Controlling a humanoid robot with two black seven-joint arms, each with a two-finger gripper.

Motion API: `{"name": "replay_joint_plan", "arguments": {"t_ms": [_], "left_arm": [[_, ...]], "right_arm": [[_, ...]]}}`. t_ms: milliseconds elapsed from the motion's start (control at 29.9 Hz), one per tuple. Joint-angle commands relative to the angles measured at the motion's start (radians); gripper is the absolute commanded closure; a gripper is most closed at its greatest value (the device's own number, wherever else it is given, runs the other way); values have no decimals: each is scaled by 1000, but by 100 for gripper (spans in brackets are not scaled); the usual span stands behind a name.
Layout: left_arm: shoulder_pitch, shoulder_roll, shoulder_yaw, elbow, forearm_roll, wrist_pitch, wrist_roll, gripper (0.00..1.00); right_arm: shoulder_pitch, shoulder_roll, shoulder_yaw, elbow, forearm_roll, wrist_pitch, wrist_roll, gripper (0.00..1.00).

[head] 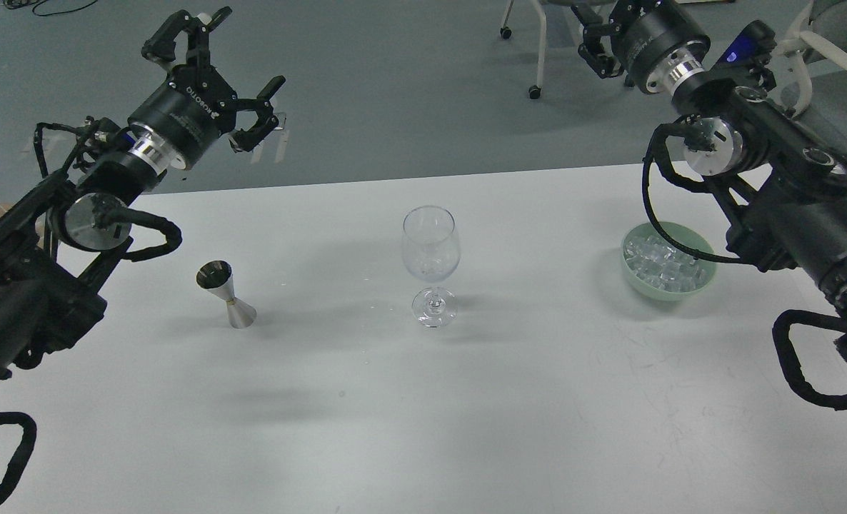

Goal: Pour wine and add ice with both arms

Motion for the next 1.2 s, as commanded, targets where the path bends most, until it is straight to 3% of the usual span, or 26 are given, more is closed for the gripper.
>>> {"name": "replay_joint_plan", "arguments": {"t_ms": [0,167,301,468,635,735,835,1036,1169], "left_arm": [[111,130,-12,-179,-95,62,28,2],[293,314,-64,-366,-303,97,65,3],[404,374,-138,-432,-356,128,68,4],[642,420,-247,-576,-436,118,68,3],[903,391,-426,-667,-448,111,80,1],[994,364,-492,-687,-459,111,120,1],[1094,310,-552,-688,-463,111,132,1],[1155,235,-555,-685,-453,114,194,1],[1145,169,-551,-664,-427,140,211,1]], "right_arm": [[-2,3,0,0,1,0,0,0],[-6,2,-2,0,1,0,-2,0],[-8,5,-2,0,1,0,-2,0],[-5,9,-5,0,1,0,-3,0],[-8,6,-5,-1,-1,0,-3,0],[-8,6,-5,-1,-1,0,-3,0],[-8,6,-5,-1,-1,0,-3,0],[-8,9,-5,-1,1,0,-5,0],[-8,9,-5,-1,-1,0,-5,0]]}}
